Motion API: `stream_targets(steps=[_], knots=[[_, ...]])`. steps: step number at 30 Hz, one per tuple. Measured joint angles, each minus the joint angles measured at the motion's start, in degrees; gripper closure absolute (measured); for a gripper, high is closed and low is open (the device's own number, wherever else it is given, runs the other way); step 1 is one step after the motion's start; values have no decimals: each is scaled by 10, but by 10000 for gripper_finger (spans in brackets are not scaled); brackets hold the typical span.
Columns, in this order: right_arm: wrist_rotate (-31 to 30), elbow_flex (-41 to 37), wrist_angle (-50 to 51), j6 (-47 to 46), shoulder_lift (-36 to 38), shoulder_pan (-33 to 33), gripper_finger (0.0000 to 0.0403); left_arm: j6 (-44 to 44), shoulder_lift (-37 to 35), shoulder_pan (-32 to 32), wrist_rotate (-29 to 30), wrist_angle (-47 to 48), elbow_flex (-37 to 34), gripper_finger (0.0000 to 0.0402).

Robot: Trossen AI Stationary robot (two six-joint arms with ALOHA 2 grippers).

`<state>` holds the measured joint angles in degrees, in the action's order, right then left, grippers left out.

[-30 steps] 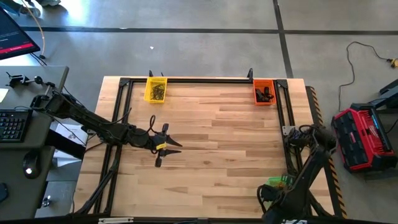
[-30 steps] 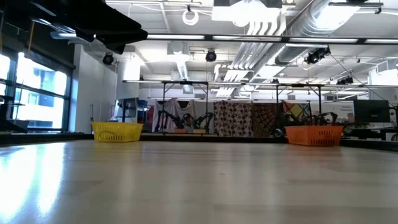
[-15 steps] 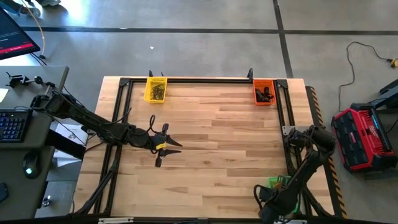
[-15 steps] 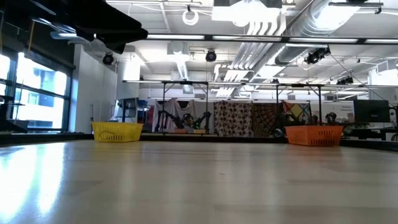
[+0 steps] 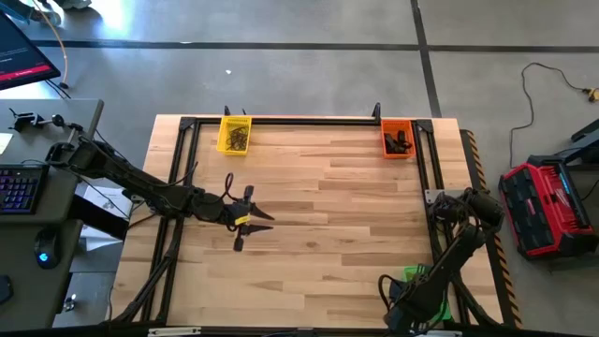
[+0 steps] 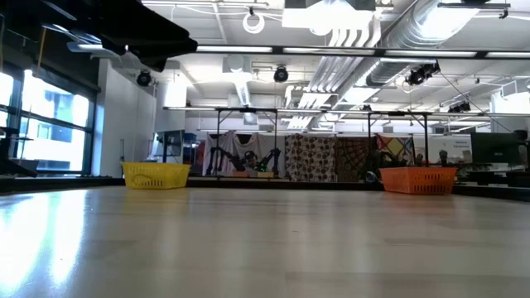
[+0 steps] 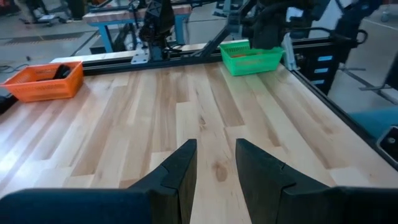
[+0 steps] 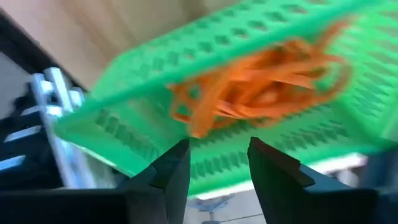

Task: Sort rubber bands into baskets
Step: Put the orange rubber band into the green bin, then return to Home Position

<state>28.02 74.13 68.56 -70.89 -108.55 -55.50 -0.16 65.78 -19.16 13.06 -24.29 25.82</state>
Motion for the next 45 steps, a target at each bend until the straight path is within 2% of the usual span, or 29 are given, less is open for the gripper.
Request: stream_targets(steps=[4, 8, 12, 16, 19, 23, 28, 36, 45], knots=[[-27, 40, 79, 27, 0, 5, 259, 0, 0, 0, 30, 0, 0, 304], [-95, 80, 134, 63, 4, 20, 309, 0, 0, 13, 36, 0, 0, 329], [-187, 78, 121, 84, 35, 52, 386, -2, 0, 31, 24, -6, 0, 365], [-272, 54, 99, 122, 77, 90, 389, -10, -2, 54, -14, -28, 0, 394], [-324, 30, 65, 172, 112, 125, 399, -13, -2, 71, -37, -32, 0, 400], [-390, -7, 9, 243, 157, 175, 400, -20, -2, 87, -40, -35, 0, 399], [-429, -73, -88, 331, 214, 240, 402, -39, -23, 104, -53, -39, 0, 399], [-440, -194, -322, 484, 294, 347, 403, -53, -81, 145, -116, -18, -1, 398], [-424, -320, -601, 623, 351, 457, 403, -45, -148, 185, -138, -70, -73, 398]])
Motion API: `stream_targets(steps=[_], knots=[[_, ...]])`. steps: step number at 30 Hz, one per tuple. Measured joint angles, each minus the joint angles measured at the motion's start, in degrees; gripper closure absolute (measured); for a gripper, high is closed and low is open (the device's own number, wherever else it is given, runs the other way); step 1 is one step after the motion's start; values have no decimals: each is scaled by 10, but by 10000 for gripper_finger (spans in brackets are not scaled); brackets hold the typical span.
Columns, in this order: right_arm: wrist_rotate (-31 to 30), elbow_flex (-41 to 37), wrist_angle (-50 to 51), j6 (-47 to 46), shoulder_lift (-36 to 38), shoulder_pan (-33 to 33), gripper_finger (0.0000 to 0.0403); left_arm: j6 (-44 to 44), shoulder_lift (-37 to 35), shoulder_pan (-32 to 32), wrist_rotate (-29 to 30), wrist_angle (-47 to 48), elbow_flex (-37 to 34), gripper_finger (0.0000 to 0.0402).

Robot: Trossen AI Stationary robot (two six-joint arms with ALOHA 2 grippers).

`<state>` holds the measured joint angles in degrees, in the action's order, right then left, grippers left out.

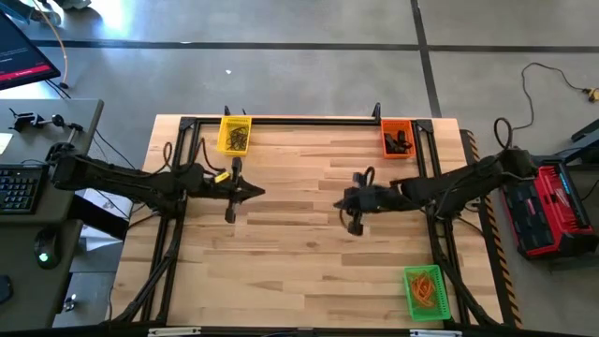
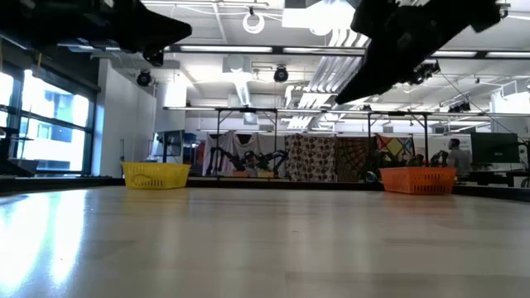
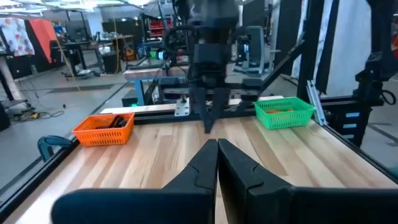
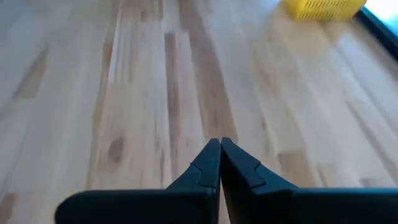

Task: Sort rubber bands into baskets
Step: Return to Home Position

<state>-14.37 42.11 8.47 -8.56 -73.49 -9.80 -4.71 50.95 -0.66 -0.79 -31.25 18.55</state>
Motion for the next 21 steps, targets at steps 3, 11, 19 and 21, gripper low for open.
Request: stream_targets(steps=[3, 11, 19, 21], knots=[[24, -44, -94, 27, 13, 27, 403, 0, -32, 3, -2, 1, -16, 398], [44, -139, -211, 41, 75, 57, 403, -1, -122, 4, 0, 4, -73, 398], [12, -210, -217, 57, 213, 57, 403, -3, -202, 20, 6, 38, -120, 399], [9, -224, -216, 61, 244, 58, 403, -1, -217, 32, 6, 40, -132, 401]])
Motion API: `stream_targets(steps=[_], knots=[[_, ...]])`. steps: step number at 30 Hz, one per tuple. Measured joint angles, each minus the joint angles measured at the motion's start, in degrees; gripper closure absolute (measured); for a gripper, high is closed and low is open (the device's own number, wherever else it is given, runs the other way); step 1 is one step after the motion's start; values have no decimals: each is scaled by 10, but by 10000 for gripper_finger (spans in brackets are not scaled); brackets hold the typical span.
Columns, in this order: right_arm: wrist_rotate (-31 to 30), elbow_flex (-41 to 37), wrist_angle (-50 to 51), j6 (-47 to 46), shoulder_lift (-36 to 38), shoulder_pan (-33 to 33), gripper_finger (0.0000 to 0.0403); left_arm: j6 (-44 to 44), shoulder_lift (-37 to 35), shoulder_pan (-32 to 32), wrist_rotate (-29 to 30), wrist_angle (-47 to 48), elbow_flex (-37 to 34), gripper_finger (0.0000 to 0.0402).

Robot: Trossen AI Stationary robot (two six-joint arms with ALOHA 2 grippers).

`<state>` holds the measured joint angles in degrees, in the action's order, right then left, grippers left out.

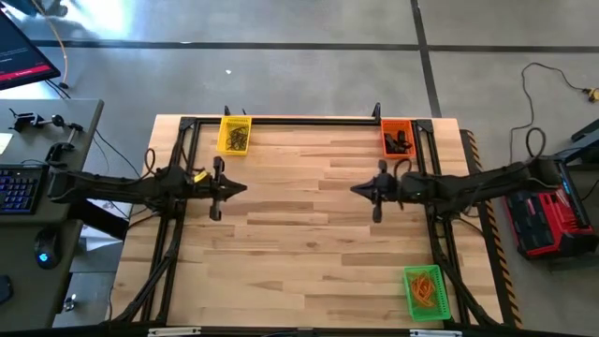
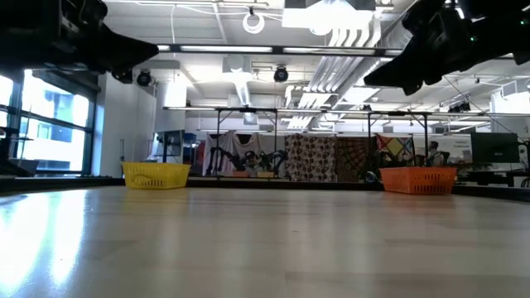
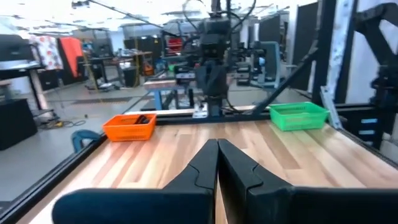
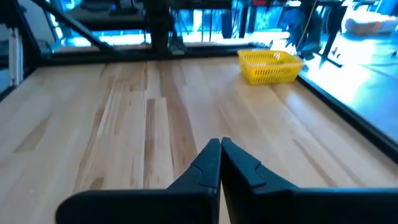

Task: Sort rubber bands into baskets
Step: Return to Home Position

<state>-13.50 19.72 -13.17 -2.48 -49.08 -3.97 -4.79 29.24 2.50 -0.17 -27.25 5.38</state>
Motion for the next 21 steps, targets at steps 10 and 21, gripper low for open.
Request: stream_targets(steps=[10, 21], knots=[[40, -101, -79, 12, 129, 47, 403, 23, -82, 80, -61, 51, -30, 401], [75, -190, -129, 25, 283, 79, 403, 58, -181, 199, -144, 121, -48, 401]])
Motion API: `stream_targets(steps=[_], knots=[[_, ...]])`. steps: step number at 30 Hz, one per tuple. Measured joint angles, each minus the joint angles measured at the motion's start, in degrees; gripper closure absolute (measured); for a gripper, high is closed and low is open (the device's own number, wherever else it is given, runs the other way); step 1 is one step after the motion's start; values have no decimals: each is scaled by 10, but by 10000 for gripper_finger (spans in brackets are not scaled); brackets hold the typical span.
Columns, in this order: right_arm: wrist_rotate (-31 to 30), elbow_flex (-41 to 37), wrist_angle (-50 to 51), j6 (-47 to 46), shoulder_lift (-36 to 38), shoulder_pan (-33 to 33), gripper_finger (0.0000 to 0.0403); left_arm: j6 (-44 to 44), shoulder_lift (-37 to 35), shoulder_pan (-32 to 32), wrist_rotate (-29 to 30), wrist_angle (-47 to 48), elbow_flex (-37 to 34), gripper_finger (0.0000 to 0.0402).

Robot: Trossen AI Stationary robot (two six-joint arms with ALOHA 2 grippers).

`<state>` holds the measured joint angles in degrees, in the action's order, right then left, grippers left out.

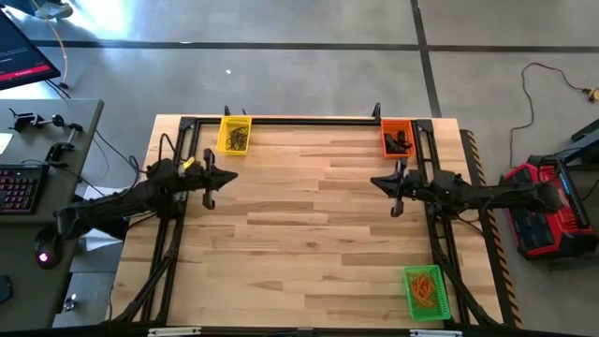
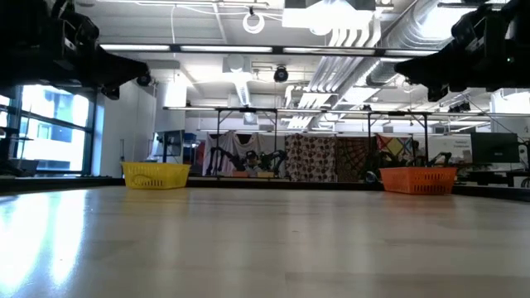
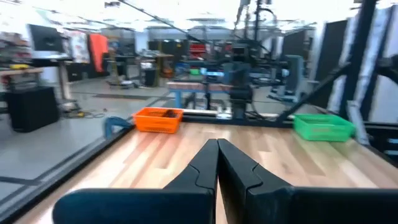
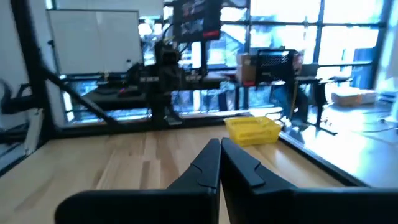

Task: Sort rubber bands into baskets
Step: Return to Home Position

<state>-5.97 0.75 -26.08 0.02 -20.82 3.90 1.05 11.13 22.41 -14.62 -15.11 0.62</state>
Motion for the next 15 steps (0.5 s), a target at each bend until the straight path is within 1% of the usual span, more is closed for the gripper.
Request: stream_targets(steps=[5, 10, 15], knots=[[-43, -2, 57, 5, 47, 4, 403, -6, -50, 51, -8, 55, 0, 401], [-76, -2, 97, -13, 55, 24, 403, 5, -104, 93, -12, 121, 0, 401], [-76, -2, 107, -6, 60, 32, 403, 5, -108, 126, -37, 118, 1, 401]])
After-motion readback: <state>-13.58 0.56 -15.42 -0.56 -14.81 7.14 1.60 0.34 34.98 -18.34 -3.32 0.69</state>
